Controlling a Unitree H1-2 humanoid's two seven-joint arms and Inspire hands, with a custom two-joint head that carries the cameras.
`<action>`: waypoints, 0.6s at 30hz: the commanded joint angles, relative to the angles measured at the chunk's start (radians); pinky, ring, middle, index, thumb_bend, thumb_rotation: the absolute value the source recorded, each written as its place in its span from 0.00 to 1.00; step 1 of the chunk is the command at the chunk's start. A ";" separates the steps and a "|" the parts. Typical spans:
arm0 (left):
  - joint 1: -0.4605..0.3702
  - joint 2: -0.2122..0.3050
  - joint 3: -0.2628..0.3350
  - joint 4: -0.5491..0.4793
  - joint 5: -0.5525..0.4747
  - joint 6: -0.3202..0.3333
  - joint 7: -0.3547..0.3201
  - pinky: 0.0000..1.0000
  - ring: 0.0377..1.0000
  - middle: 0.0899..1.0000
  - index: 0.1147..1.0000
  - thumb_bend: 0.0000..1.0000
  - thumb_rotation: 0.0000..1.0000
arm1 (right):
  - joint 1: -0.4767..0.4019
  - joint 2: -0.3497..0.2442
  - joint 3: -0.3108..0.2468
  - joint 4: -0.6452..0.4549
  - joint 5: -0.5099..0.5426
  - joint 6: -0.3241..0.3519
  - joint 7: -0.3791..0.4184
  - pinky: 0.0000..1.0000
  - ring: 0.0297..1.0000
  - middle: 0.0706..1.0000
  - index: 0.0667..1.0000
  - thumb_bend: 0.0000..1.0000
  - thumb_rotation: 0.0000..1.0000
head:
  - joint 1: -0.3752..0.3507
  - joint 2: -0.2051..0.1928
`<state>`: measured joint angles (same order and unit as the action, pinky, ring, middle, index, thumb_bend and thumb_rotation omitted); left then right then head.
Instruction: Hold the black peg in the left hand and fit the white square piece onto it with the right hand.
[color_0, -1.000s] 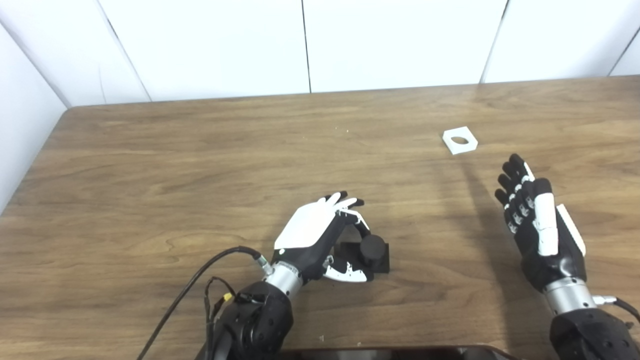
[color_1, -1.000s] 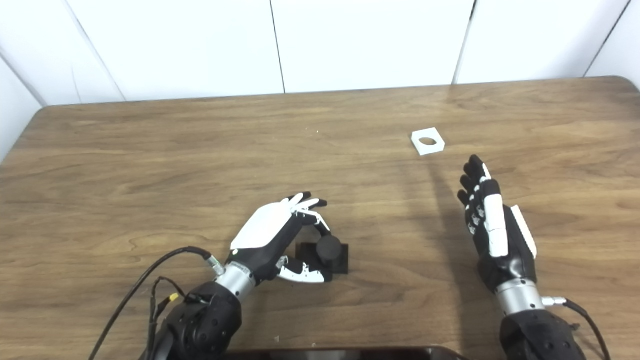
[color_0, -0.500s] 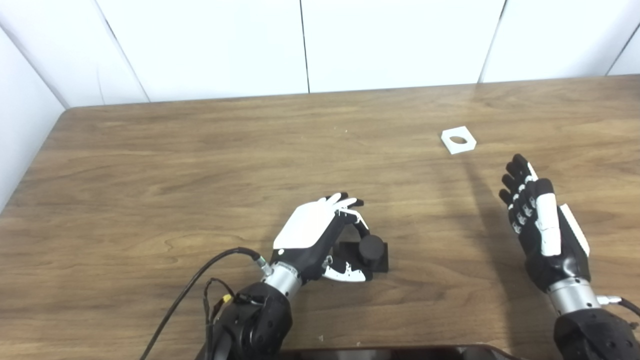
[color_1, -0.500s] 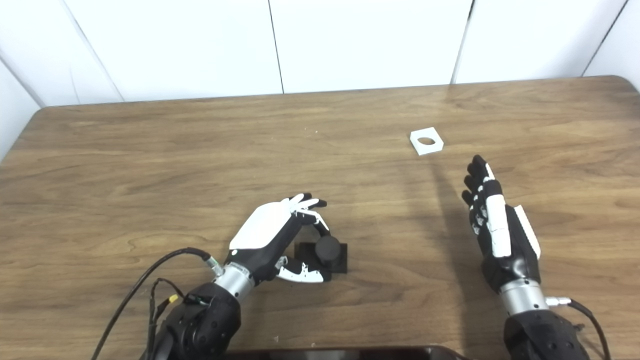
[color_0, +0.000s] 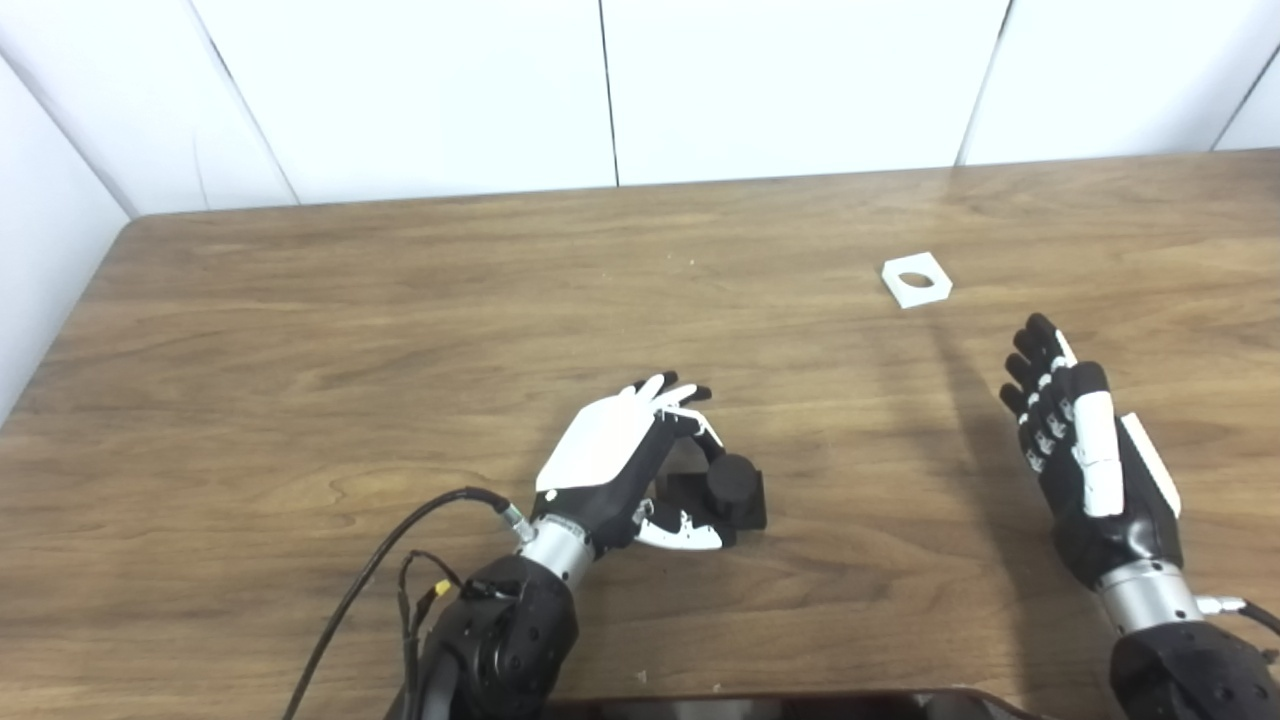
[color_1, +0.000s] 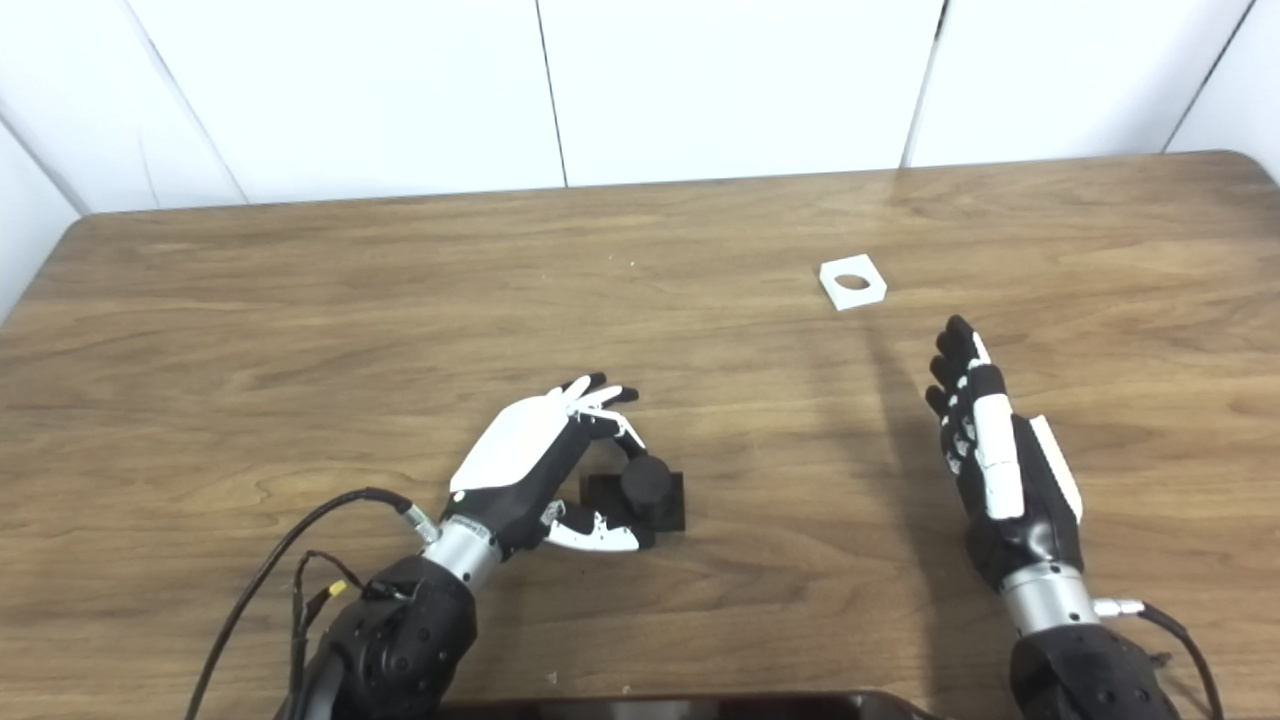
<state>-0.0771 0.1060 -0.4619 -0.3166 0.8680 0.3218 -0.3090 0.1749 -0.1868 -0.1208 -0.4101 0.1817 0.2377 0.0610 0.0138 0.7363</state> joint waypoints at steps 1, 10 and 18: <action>-0.020 0.005 0.015 0.006 0.014 -0.006 0.018 1.00 1.00 0.92 0.43 0.50 0.08 | -0.013 -0.009 -0.007 -0.035 0.002 -0.016 0.007 1.00 1.00 1.00 1.00 0.64 1.00 | 0.001 0.001; -0.026 0.008 0.023 0.004 0.020 -0.002 0.005 1.00 1.00 0.92 0.43 0.50 0.09 | -0.043 -0.028 -0.014 -0.036 0.016 -0.020 0.020 1.00 1.00 1.00 1.00 0.60 1.00 | 0.000 0.001; -0.024 0.009 0.025 0.007 0.028 -0.002 0.008 1.00 1.00 0.92 0.42 0.50 0.09 | -0.160 -0.048 -0.047 -0.046 0.018 0.061 -0.001 1.00 1.00 1.00 0.98 0.65 0.93 | 0.004 -0.001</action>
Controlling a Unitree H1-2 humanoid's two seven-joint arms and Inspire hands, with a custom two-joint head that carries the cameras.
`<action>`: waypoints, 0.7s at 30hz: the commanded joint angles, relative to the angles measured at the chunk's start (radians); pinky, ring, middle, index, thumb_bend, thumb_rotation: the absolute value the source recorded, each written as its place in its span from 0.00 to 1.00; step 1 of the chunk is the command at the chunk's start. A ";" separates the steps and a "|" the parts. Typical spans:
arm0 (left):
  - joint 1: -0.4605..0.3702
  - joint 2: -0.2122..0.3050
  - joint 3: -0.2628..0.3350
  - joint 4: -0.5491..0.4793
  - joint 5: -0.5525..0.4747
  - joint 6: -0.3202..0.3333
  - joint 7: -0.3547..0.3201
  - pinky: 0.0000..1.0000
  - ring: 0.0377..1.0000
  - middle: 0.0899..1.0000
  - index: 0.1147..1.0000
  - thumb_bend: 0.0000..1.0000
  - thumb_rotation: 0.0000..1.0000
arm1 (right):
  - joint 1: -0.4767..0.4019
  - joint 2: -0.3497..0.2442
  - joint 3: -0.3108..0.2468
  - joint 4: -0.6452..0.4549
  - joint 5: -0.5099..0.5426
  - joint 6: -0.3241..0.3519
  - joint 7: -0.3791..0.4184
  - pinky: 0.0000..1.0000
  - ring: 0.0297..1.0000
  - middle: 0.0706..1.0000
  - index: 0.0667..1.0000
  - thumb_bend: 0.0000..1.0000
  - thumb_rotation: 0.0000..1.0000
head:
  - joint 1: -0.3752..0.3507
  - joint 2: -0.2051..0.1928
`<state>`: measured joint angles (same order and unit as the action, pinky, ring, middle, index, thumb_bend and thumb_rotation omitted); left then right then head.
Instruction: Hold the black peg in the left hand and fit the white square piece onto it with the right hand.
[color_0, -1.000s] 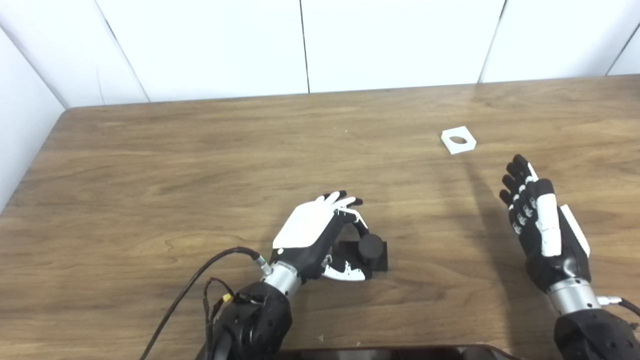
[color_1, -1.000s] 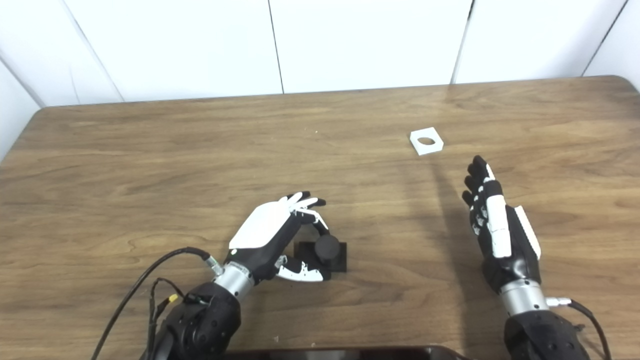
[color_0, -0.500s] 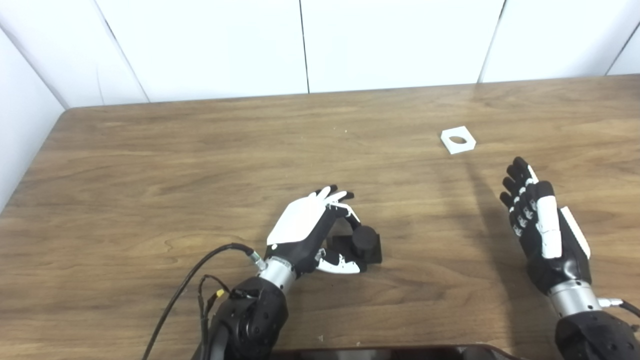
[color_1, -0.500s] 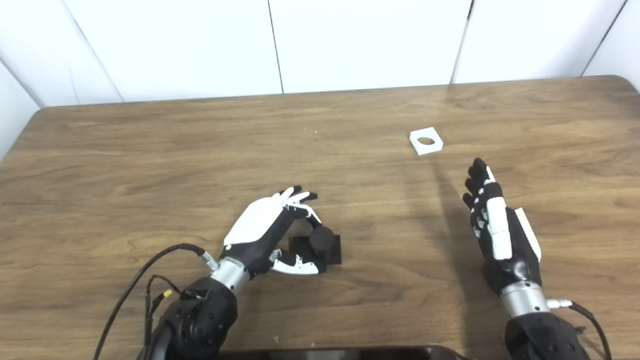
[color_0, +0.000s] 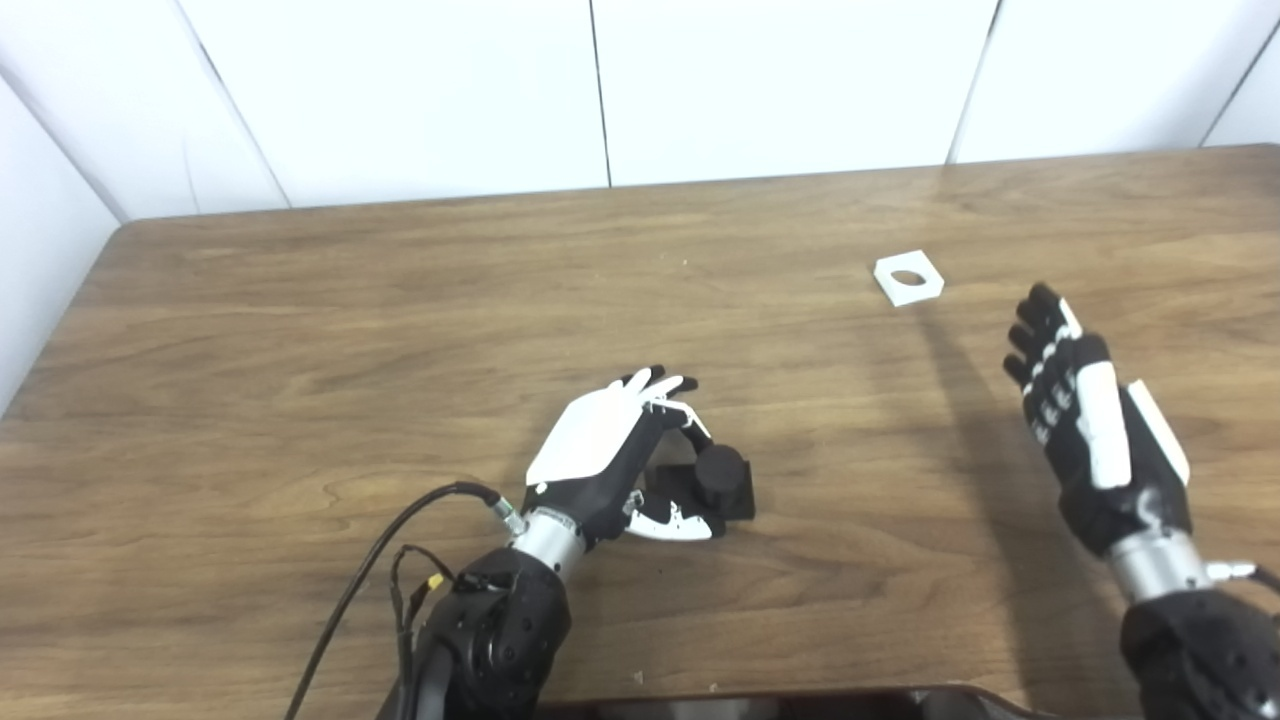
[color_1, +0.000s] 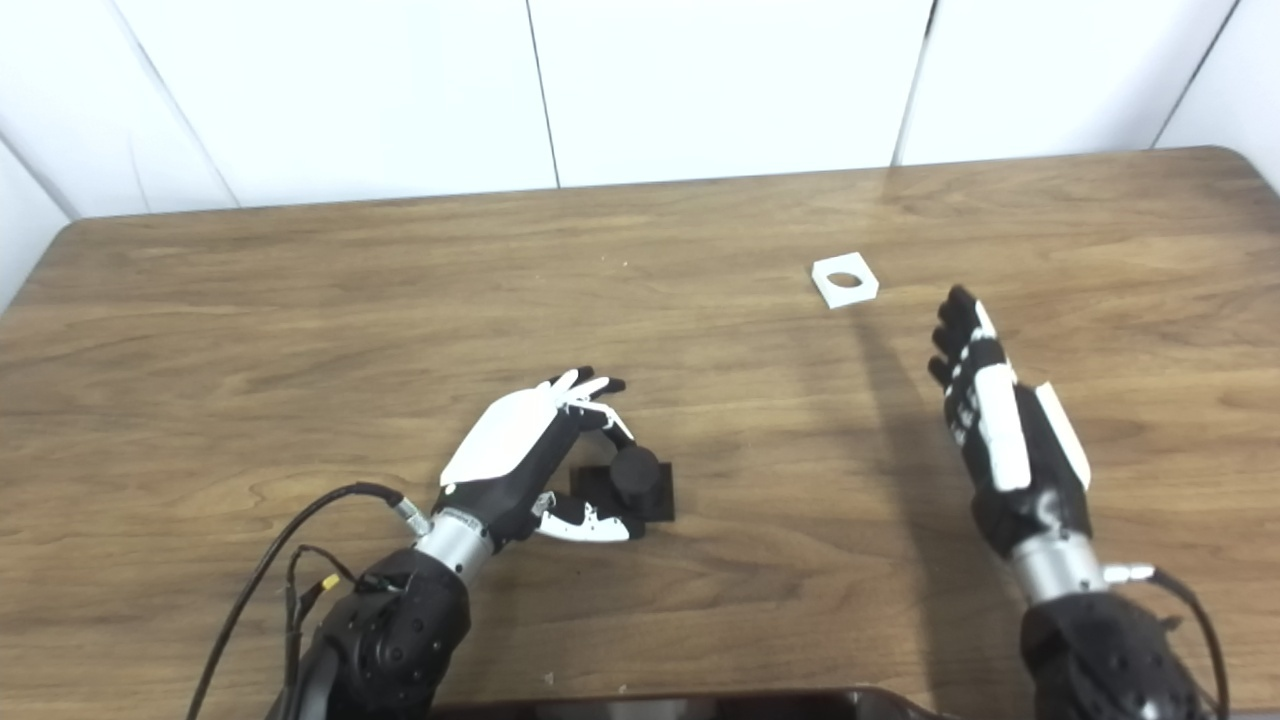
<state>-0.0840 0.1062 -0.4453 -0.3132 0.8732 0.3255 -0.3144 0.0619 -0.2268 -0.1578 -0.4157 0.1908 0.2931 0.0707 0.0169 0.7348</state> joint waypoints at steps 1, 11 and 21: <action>-0.017 0.009 0.009 0.004 0.023 -0.007 0.015 1.00 1.00 0.92 0.43 0.50 0.09 | -0.065 -0.013 -0.013 -0.037 0.008 0.014 -0.010 1.00 1.00 1.00 0.98 0.67 0.92 | 0.001 0.001; -0.018 0.007 0.013 0.014 0.021 -0.009 0.024 1.00 1.00 0.91 0.42 0.50 0.09 | -0.212 -0.090 0.002 0.016 -0.038 0.072 0.020 1.00 1.00 1.00 0.96 0.66 0.93 | -0.004 0.001; -0.021 0.008 0.009 0.024 0.026 -0.016 0.032 1.00 0.99 0.90 0.42 0.50 0.09 | -0.305 -0.183 0.064 0.117 -0.089 0.111 0.095 1.00 1.00 0.95 0.85 0.61 0.55 | -0.003 0.001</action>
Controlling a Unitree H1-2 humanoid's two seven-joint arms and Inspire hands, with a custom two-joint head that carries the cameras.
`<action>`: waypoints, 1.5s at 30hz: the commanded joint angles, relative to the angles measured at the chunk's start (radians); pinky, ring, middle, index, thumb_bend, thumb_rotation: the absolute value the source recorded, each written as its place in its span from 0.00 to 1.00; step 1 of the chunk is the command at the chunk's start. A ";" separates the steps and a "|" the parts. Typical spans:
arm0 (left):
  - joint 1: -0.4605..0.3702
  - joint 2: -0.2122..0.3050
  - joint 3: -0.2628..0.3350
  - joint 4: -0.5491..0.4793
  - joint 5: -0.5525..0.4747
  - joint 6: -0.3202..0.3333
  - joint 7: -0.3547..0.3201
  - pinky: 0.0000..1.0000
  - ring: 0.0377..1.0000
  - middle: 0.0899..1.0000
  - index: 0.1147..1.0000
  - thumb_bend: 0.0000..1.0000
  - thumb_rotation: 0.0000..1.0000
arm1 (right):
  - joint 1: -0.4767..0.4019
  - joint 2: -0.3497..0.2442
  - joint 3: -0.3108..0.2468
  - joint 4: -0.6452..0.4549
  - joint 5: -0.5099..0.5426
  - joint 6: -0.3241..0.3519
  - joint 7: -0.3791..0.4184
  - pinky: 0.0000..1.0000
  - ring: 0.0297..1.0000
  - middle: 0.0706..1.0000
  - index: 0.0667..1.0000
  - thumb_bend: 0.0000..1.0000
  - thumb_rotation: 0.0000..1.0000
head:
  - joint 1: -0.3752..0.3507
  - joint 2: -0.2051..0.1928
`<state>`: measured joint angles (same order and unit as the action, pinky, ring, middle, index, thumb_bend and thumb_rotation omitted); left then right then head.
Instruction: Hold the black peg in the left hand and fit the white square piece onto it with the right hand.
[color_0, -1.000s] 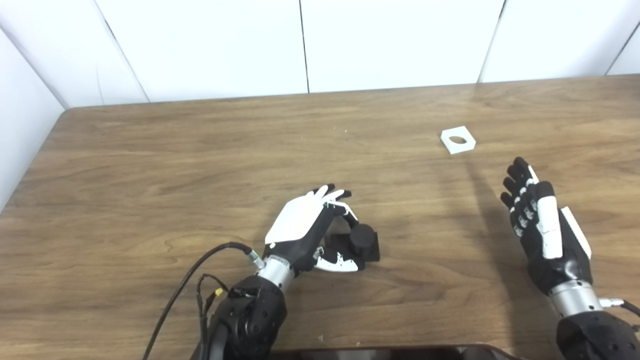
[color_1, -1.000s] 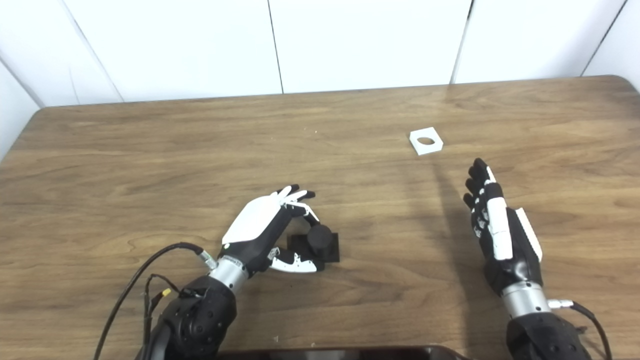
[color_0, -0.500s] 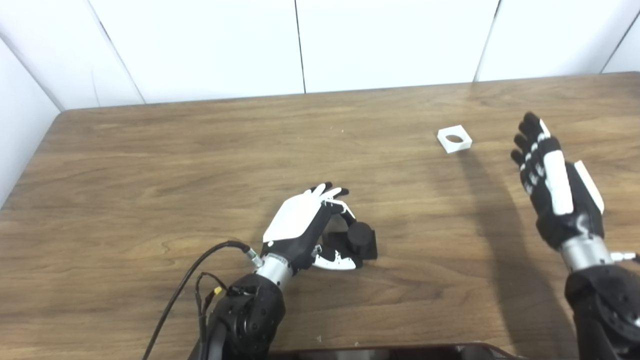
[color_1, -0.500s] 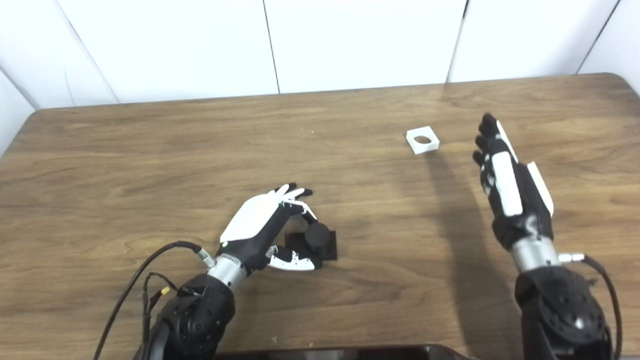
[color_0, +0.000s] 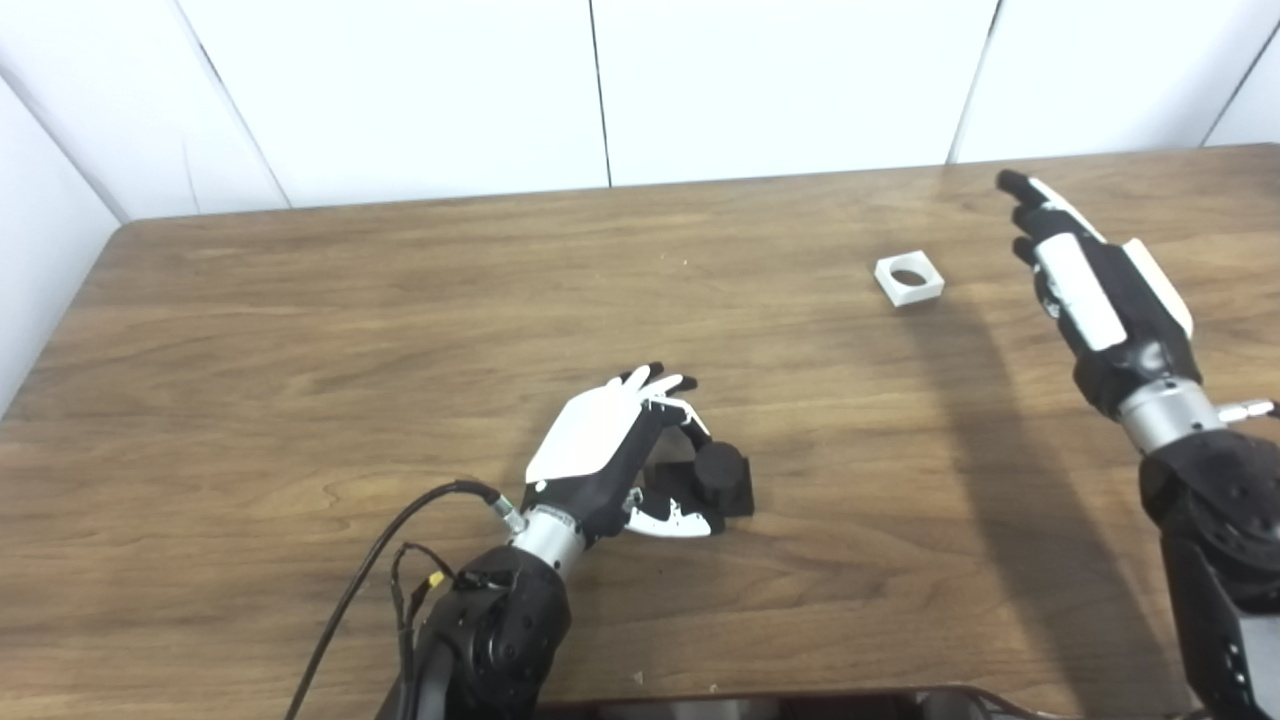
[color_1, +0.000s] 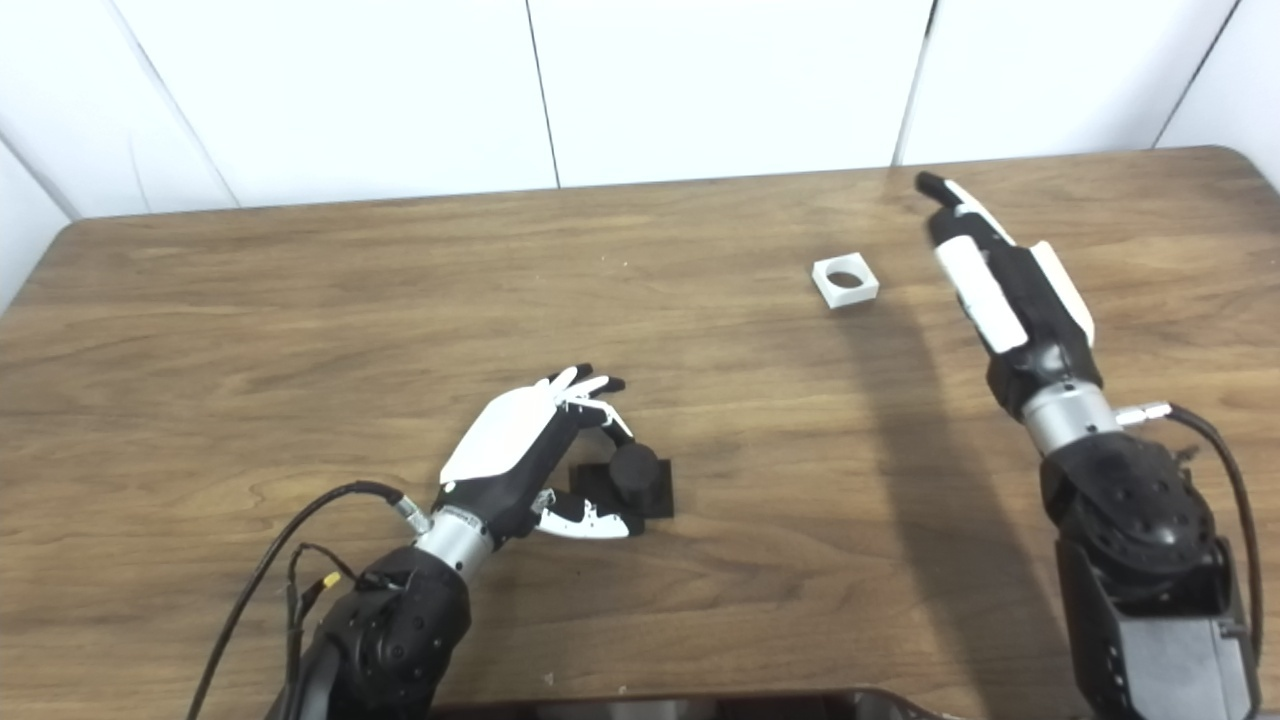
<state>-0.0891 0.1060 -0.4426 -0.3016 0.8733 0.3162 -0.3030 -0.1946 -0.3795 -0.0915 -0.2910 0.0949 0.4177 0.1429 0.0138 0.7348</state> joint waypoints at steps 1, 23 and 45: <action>-0.015 0.007 0.007 0.013 0.027 -0.006 0.021 1.00 0.99 0.90 0.42 0.50 0.09 | -0.064 -0.048 0.012 0.004 -0.008 -0.001 0.036 1.00 1.00 0.95 0.84 0.61 0.53 | 0.000 0.001; -0.016 0.001 0.000 0.018 0.027 -0.002 0.016 1.00 1.00 0.92 0.42 0.50 0.09 | -0.275 -0.205 0.269 0.283 -0.380 -0.064 0.130 0.92 0.97 0.95 0.73 0.88 0.23 | -0.013 -0.003; -0.013 -0.001 -0.001 0.025 0.033 -0.005 0.026 1.00 1.00 0.91 0.42 0.50 0.09 | -0.393 -0.256 0.414 0.348 -0.743 -0.173 0.165 1.00 1.00 0.99 0.72 0.90 0.18 | -0.014 -0.015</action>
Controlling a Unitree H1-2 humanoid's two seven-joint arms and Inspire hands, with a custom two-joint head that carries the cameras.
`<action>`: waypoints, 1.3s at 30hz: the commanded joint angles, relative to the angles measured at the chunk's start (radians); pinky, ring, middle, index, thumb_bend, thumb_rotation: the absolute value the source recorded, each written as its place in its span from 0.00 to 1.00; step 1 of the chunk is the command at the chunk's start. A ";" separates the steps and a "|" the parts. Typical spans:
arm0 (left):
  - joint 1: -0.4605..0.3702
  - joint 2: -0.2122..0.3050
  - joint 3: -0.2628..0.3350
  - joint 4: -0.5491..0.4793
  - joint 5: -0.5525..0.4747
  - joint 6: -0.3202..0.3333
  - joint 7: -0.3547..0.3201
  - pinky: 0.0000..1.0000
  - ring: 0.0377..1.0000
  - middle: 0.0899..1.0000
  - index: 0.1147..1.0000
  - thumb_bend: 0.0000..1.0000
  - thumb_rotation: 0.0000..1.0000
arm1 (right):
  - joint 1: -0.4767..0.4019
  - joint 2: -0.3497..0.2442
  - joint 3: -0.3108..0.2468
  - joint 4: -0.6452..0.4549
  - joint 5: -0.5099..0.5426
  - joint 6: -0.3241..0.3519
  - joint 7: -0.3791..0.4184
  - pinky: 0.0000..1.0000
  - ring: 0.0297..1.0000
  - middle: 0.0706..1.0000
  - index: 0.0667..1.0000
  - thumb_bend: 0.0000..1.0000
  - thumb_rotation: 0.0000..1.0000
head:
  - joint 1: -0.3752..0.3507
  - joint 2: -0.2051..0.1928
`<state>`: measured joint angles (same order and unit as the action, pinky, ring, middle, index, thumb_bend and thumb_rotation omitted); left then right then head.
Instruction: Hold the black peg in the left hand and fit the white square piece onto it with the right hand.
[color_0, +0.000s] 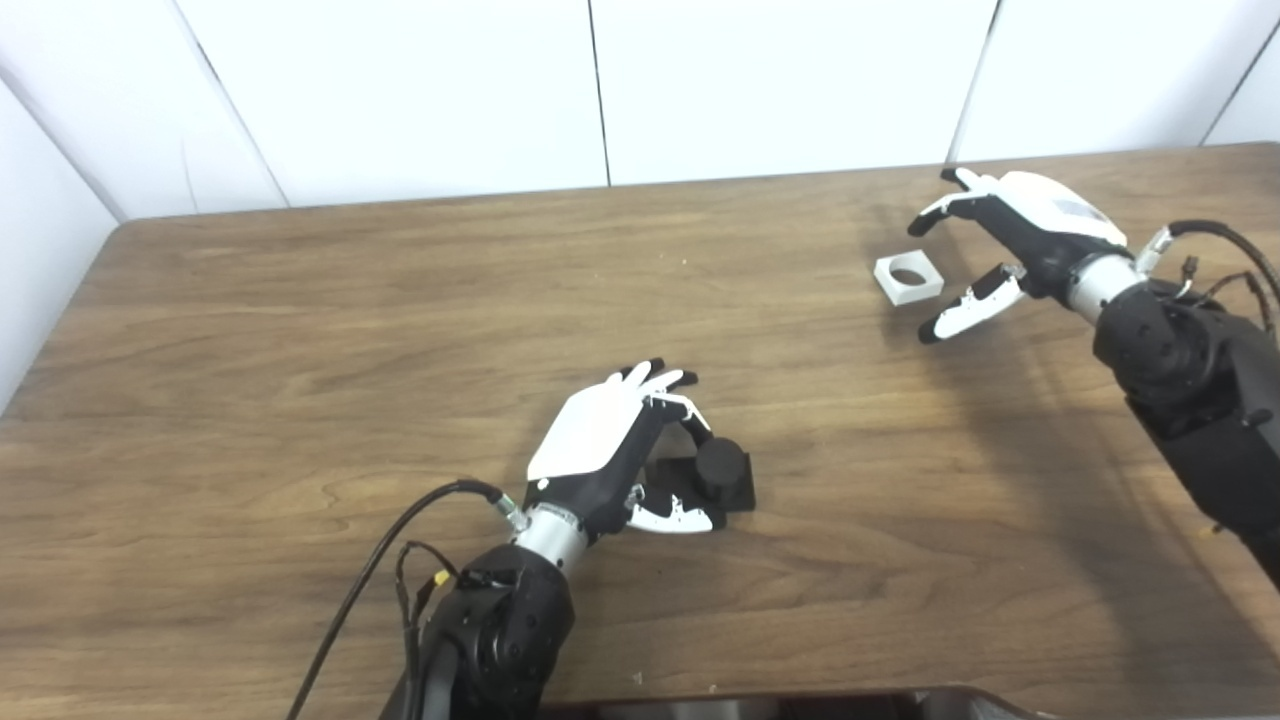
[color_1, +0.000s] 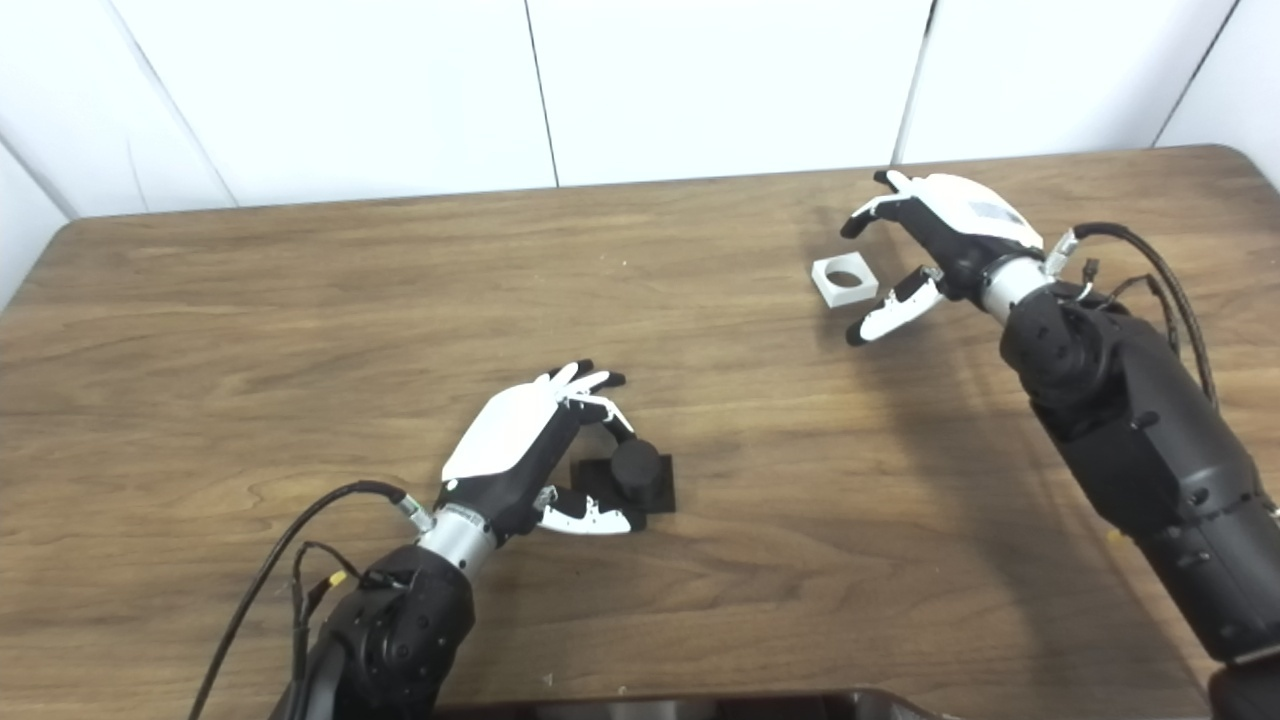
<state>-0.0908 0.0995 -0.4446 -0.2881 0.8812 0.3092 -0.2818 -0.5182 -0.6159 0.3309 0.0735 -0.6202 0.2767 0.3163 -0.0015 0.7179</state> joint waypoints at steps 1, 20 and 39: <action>-0.011 0.004 0.000 0.012 0.025 0.002 0.006 1.00 1.00 0.91 0.42 0.50 0.09 | -0.073 -0.018 -0.007 -0.014 -0.037 -0.035 -0.006 1.00 1.00 0.99 0.72 0.90 0.18 | 0.001 0.000; -0.013 -0.012 0.004 0.019 0.027 0.004 0.017 1.00 1.00 0.91 0.42 0.50 0.09 | -0.153 0.016 0.004 0.092 -0.101 -0.090 0.011 1.00 1.00 0.99 0.70 0.88 0.16 | 0.001 -0.008; -0.015 -0.024 0.003 0.012 0.029 0.012 0.014 1.00 1.00 0.91 0.43 0.50 0.09 | -0.190 0.044 0.014 0.211 -0.118 -0.128 -0.001 1.00 1.00 0.98 0.65 0.85 0.18 | 0.008 -0.005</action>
<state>-0.0917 0.0757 -0.4426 -0.2786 0.8880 0.3134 -0.2717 -0.6464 -0.5705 0.3561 0.2969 -0.7303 0.1815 0.3497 0.0061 0.7118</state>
